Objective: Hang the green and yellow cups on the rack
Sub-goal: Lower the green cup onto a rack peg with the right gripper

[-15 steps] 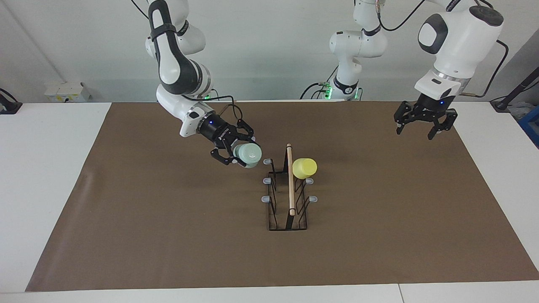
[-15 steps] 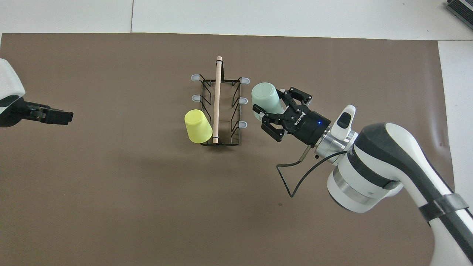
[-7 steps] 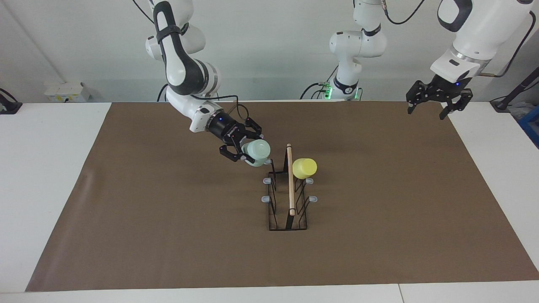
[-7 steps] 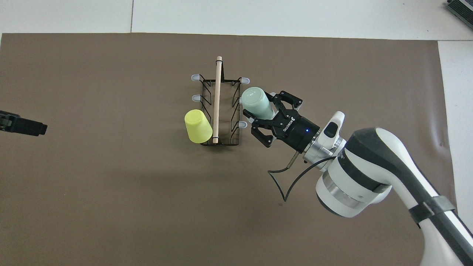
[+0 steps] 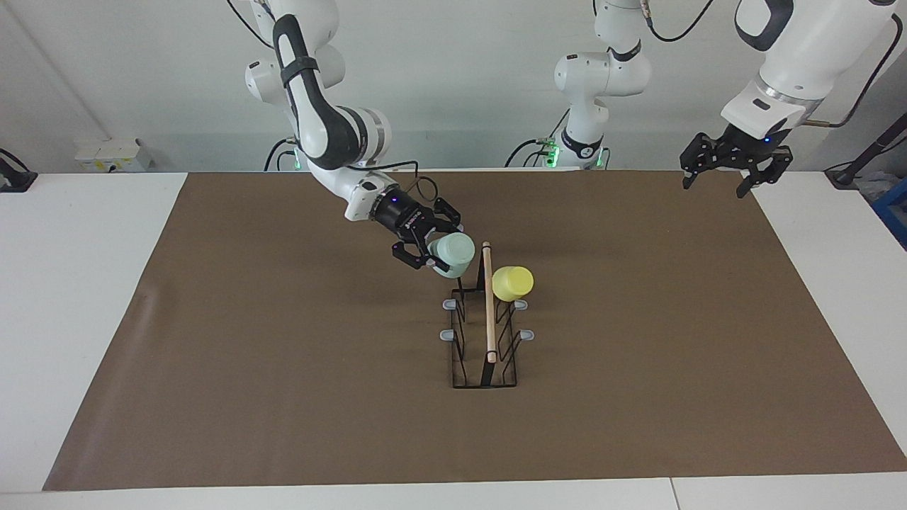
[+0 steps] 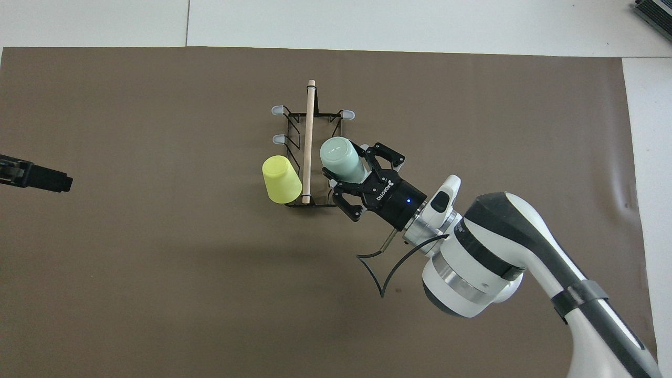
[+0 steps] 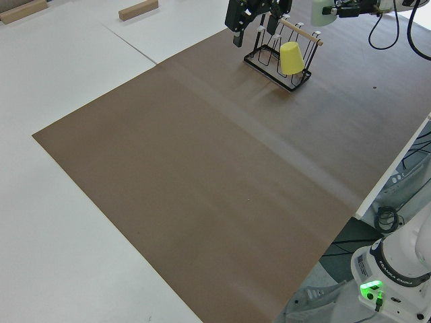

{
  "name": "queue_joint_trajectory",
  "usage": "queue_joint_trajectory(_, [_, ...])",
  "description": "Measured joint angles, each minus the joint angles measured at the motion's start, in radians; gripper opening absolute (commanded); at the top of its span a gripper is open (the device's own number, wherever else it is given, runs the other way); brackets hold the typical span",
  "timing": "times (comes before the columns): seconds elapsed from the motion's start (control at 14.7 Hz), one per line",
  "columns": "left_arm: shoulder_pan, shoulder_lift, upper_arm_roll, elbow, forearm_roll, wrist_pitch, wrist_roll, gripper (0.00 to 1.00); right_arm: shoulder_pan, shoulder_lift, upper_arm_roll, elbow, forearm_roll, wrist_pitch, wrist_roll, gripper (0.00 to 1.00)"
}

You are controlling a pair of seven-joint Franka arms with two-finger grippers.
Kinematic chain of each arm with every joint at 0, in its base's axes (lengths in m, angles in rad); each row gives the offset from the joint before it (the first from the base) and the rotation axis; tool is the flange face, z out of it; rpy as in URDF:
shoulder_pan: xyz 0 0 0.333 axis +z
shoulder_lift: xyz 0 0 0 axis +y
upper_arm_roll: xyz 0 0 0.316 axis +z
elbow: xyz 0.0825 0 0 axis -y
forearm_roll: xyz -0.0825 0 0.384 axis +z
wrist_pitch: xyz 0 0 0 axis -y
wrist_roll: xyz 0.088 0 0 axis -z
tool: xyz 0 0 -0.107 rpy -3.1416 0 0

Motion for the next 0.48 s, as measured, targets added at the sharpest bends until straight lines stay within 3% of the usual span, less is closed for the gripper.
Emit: queue_joint_trajectory(0.48, [0.025, 0.0, -0.041, -0.002, 0.0, -0.013, -0.016, 1.0, 0.003, 0.021, 0.0, -0.017, 0.003, 0.013, -0.061, 0.0])
